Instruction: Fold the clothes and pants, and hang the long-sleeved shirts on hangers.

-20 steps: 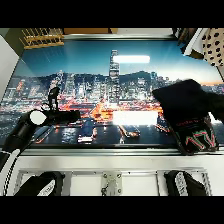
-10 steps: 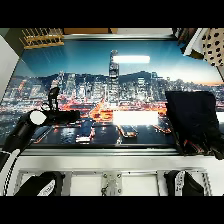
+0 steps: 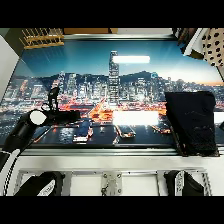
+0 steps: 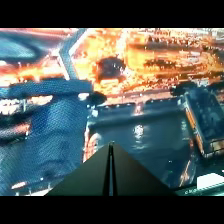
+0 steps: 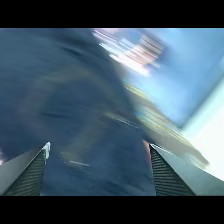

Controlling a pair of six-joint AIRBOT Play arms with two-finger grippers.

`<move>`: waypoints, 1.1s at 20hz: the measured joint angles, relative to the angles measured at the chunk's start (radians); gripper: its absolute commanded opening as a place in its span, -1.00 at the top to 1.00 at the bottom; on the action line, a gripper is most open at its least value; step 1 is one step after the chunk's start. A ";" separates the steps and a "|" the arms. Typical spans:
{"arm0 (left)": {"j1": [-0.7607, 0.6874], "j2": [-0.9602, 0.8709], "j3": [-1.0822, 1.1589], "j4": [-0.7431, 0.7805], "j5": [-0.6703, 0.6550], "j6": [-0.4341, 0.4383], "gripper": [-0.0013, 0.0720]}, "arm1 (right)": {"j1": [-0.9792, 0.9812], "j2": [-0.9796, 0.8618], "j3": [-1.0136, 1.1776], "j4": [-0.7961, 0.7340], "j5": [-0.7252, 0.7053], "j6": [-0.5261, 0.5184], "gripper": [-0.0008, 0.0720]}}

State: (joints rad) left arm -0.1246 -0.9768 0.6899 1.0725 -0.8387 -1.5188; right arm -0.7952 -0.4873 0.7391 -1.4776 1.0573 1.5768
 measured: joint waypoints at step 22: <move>0.000 0.000 0.000 0.000 0.003 0.000 0.92 | 0.853 -0.260 0.017 0.487 -0.025 -0.320 0.90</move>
State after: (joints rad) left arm -0.1246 -0.9768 0.6899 1.0725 -0.8356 -1.5188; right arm 0.0578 -0.7475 0.7563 -0.9905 1.0321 1.2564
